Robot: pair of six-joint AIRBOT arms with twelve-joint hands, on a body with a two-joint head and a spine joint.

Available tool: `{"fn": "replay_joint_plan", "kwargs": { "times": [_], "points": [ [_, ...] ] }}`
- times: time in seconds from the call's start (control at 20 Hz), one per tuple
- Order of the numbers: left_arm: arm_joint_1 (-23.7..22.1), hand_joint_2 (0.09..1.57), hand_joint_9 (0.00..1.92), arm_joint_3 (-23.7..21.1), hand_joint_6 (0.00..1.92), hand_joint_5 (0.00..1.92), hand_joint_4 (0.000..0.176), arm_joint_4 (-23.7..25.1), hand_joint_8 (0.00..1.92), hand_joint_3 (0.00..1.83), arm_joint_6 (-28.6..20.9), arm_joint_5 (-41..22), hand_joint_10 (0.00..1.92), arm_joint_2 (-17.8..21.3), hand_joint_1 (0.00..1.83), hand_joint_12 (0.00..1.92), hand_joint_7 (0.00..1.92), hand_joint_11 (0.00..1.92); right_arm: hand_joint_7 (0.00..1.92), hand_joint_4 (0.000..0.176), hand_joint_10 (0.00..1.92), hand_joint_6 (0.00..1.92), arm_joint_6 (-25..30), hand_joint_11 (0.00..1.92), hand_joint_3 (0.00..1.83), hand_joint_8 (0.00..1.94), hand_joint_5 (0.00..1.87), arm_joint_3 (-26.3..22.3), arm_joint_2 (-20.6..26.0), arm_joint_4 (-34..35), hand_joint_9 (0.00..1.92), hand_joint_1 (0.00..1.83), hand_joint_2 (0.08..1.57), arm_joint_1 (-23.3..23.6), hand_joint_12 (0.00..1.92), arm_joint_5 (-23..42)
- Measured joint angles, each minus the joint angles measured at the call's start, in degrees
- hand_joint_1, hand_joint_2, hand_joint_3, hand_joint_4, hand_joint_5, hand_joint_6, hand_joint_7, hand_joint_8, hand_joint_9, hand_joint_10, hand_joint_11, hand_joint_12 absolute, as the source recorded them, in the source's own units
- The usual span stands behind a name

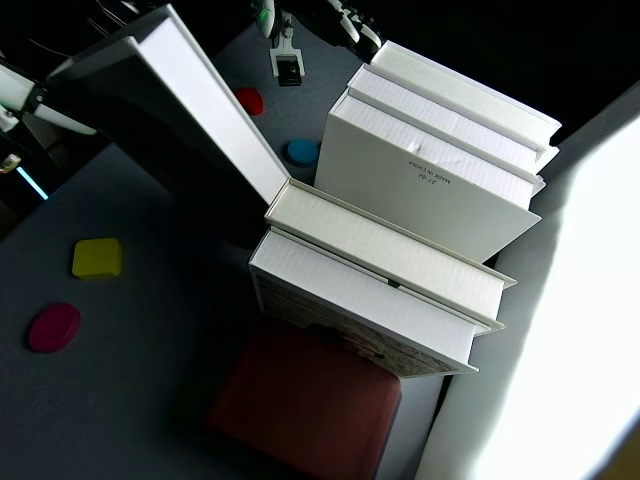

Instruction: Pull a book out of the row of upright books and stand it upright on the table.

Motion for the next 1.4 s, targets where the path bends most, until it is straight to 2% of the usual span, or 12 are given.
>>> {"fn": "replay_joint_plan", "kwargs": {
  "times": [0.25, 0.45, 0.65, 0.75, 0.8, 0.95, 1.0, 1.05, 1.2, 1.25, 1.3, 1.4],
  "points": [
    [0.0, 1.33, 0.0, 0.1, 0.0, 0.16, 0.063, 0.0, 0.0, 0.0, 0.0, 0.0, 0.0, 0.0, 0.35, 0.0, 0.0, 0.0, 0.74, 0.0, 1.84, 1.3, 0.4, 0.0, 0.0, 1.58, 0.57, -0.2, 2.0, 3.3, 0.52, 1.31, 1.31, 2.1, 1.92, 4.5],
    [0.0, 1.34, 0.0, 0.4, 0.0, 0.16, 0.042, -0.4, 0.0, 0.0, 0.0, 0.0, 0.0, -0.3, 0.33, 0.01, 0.01, 0.02, 0.74, 0.0, 1.84, 1.3, 8.0, 0.0, 0.0, 1.58, 0.57, 1.8, 2.9, 2.3, 0.52, 1.31, 1.31, 3.5, 1.92, 5.8],
    [0.0, 1.36, 0.0, 0.4, 0.0, 0.14, 0.075, -0.5, 0.0, 0.01, 0.0, 0.2, 0.0, -0.3, 0.31, 0.0, 0.0, 0.0, 0.74, 0.0, 1.84, 1.3, 16.4, 0.0, 0.0, 1.58, 0.57, 6.5, 2.0, -0.3, 0.52, 1.31, 1.31, 4.2, 1.92, 4.7],
    [0.0, 1.35, 0.0, 0.4, 0.01, 0.15, 0.071, -0.6, 0.0, 0.0, 0.0, 0.4, 0.0, -0.3, 0.31, 0.0, 0.01, 0.0, 0.74, 0.0, 1.84, 1.3, 19.8, 0.0, 0.0, 1.58, 0.57, 8.6, 1.2, -0.6, 0.52, 1.31, 1.31, 4.2, 1.92, 4.5],
    [0.0, 1.35, 0.0, 0.4, 0.01, 0.15, 0.069, -0.5, 0.0, 0.0, 0.0, 0.4, 0.0, -0.4, 0.31, 0.0, 0.01, 0.0, 0.74, 0.0, 1.81, 0.98, 20.8, 0.51, 0.0, 1.58, 0.88, 9.1, 1.0, -0.7, 0.63, 1.24, 1.22, 4.4, 1.92, 4.5],
    [0.0, 1.35, 0.0, 0.4, 0.01, 0.16, 0.066, -0.7, 0.0, 0.0, 0.0, 0.4, 0.0, -0.4, 0.3, 0.0, 0.02, 0.0, 0.78, 0.0, 1.21, 1.03, 25.4, 0.52, 0.0, 1.38, 0.92, 12.2, -0.6, -2.6, 0.68, 1.2, 1.19, 6.4, 1.68, 4.7],
    [0.0, 1.35, 0.0, 0.5, 0.01, 0.16, 0.07, -1.1, 0.0, 0.0, 0.0, 0.4, 0.0, -0.6, 0.29, 0.01, 0.01, 0.02, 0.8, 0.0, 1.54, 0.87, 26.2, 0.58, 0.0, 1.49, 0.94, 13.5, -1.4, -3.0, 0.67, 1.23, 1.18, 6.4, 1.87, 4.5],
    [0.0, 1.35, 0.0, 0.6, 0.01, 0.16, 0.069, -1.3, 0.0, 0.0, 0.0, 0.6, 0.0, -0.8, 0.29, 0.01, 0.01, 0.02, 0.83, 0.0, 1.47, 1.11, 27.2, 0.55, 0.0, 1.27, 0.85, 15.1, -2.5, -3.7, 0.74, 1.33, 1.18, 6.4, 1.66, 4.5],
    [0.0, 1.35, 0.0, 0.6, 0.01, 0.18, 0.053, -1.2, 0.01, 0.0, 0.0, 0.9, 0.0, -0.8, 0.31, 0.02, 0.03, 0.03, 0.71, 0.0, 1.52, 1.05, 31.1, 0.4, 0.0, 1.52, 0.9, 19.9, -6.3, -3.8, 0.59, 1.2, 1.21, 5.8, 1.87, 4.0],
    [0.0, 1.35, 0.01, 0.6, 0.01, 0.18, 0.059, -1.4, 0.0, 0.0, 0.0, 0.9, 0.0, -0.8, 0.3, 0.19, 0.04, 0.01, 0.45, 0.0, 1.48, 1.14, 31.6, 0.08, 0.0, 1.18, 0.88, 21.2, -7.6, -3.3, 0.15, 1.14, 1.18, 5.1, 1.91, 4.0],
    [0.0, 1.34, 0.0, 0.6, 0.01, 0.18, 0.063, -1.5, 0.0, 0.0, 0.0, 0.9, 0.0, -0.8, 0.3, 0.22, 0.04, 0.0, 0.55, 0.0, 1.83, 1.17, 31.7, 0.3, 0.0, 1.63, 0.86, 22.3, -8.8, -2.6, 0.33, 1.12, 1.18, 4.1, 1.92, 3.7],
    [0.0, 1.34, 0.0, 0.6, 0.01, 0.18, 0.064, -1.6, 0.0, 0.0, 0.0, 0.9, 0.0, -0.8, 0.3, 0.23, 0.04, 0.0, 0.56, 0.0, 1.9, 1.18, 31.6, 0.38, 0.0, 1.77, 0.86, 23.6, -10.4, -1.5, 0.39, 1.12, 1.18, 2.6, 1.92, 3.7]
  ]
}}
